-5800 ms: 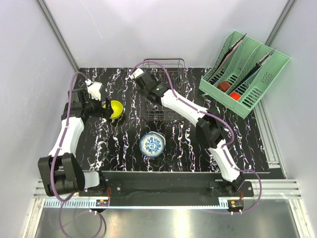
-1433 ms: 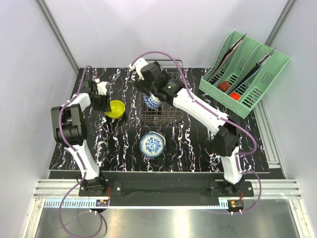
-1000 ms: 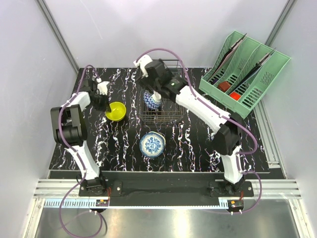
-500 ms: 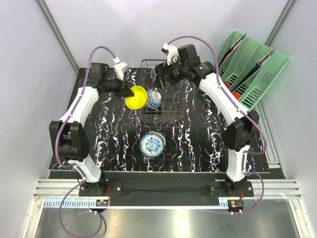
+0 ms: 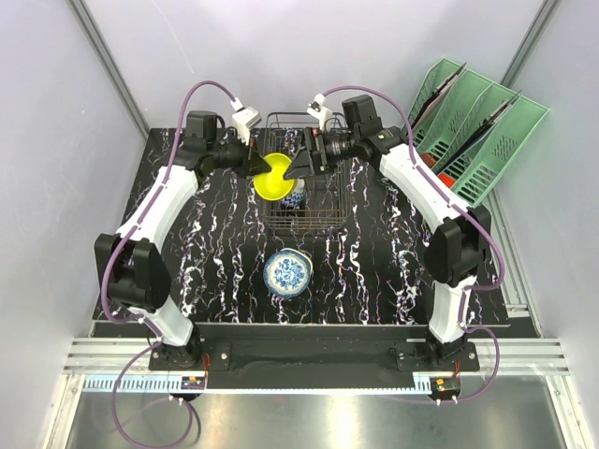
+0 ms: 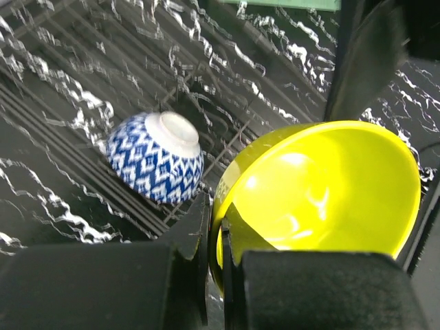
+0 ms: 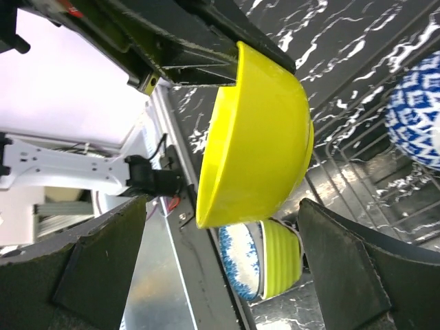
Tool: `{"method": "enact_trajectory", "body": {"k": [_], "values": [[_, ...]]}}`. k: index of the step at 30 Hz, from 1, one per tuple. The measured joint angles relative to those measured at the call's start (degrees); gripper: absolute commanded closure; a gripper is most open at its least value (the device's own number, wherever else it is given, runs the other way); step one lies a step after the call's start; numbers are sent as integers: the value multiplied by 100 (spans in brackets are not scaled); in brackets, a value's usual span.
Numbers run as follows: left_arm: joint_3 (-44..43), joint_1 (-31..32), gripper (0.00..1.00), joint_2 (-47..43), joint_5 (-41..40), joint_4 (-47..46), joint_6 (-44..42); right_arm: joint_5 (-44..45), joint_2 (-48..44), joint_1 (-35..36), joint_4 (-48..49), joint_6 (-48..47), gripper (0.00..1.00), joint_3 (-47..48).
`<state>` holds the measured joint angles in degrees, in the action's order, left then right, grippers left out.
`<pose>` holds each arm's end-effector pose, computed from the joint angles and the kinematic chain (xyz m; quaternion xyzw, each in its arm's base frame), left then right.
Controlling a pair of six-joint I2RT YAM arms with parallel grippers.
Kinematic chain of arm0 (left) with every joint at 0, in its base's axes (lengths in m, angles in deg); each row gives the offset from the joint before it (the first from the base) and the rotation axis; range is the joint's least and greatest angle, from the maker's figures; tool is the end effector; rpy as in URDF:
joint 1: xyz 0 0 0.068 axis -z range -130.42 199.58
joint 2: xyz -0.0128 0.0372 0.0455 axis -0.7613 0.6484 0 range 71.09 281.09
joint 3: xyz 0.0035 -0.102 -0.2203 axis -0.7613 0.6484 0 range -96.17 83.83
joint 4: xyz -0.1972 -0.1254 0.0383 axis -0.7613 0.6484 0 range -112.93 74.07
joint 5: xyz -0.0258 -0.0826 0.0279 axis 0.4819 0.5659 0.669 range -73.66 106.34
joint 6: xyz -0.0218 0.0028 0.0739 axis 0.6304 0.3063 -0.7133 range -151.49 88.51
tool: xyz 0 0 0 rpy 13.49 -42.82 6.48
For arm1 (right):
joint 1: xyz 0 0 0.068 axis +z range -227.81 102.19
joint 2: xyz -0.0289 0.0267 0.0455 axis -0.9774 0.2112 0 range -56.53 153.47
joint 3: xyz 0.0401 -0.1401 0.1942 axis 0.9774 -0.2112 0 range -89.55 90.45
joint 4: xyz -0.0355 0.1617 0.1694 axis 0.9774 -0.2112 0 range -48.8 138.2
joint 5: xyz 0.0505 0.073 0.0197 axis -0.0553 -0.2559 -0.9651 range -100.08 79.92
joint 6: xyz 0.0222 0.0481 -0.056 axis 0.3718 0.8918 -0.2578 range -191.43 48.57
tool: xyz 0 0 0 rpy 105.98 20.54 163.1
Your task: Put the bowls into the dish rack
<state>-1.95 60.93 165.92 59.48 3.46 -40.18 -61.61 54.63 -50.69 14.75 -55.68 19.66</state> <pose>0.3481 -0.1157 0.2997 0.3098 0.7846 -0.3366 0.4185 0.3487 0.2362 0.3167 -0.2776 0.7766 0.5105 0.2434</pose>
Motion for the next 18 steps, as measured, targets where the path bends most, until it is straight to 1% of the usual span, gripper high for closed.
{"method": "enact_trajectory", "body": {"k": [9,15,16,18], "values": [[2,197,100,-247,-35,-299,94,-820,186,-74,435,369,0,-15],[2,251,100,-254,-31,-391,153,-1128,339,-76,586,542,0,-15],[4,254,100,-254,-31,-400,162,-1169,341,-83,610,568,1,-15],[11,258,100,-254,-28,-417,173,-1255,341,-90,706,621,5,-15]]}}
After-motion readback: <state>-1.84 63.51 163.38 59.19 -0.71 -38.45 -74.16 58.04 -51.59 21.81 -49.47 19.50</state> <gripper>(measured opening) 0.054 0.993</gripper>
